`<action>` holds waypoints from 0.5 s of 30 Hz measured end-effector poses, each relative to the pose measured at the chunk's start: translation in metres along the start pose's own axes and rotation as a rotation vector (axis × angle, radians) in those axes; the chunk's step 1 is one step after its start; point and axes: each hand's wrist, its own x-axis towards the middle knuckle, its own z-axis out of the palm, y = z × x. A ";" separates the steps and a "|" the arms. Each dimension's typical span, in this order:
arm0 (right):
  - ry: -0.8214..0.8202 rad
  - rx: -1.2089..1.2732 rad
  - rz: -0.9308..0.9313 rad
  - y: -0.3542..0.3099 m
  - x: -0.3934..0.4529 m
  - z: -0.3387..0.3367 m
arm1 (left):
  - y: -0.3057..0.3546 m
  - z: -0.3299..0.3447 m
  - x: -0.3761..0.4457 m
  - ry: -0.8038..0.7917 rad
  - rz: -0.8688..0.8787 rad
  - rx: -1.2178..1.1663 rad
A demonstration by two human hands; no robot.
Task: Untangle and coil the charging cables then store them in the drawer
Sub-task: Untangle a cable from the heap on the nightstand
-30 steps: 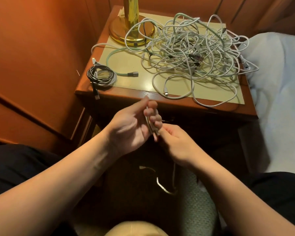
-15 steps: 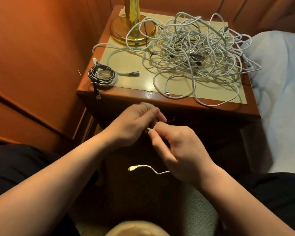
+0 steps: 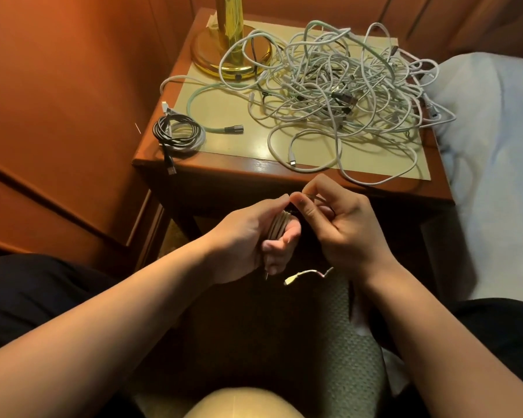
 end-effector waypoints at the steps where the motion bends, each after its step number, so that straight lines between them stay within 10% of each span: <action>1: 0.010 0.061 0.003 0.001 0.001 0.001 | 0.001 -0.001 0.000 -0.002 -0.005 -0.019; 8: -0.098 0.326 0.181 0.005 0.004 0.015 | 0.002 0.001 -0.003 -0.039 -0.014 -0.220; 15: -0.364 0.222 0.326 -0.007 -0.008 0.045 | 0.016 -0.004 -0.001 0.276 0.180 -0.703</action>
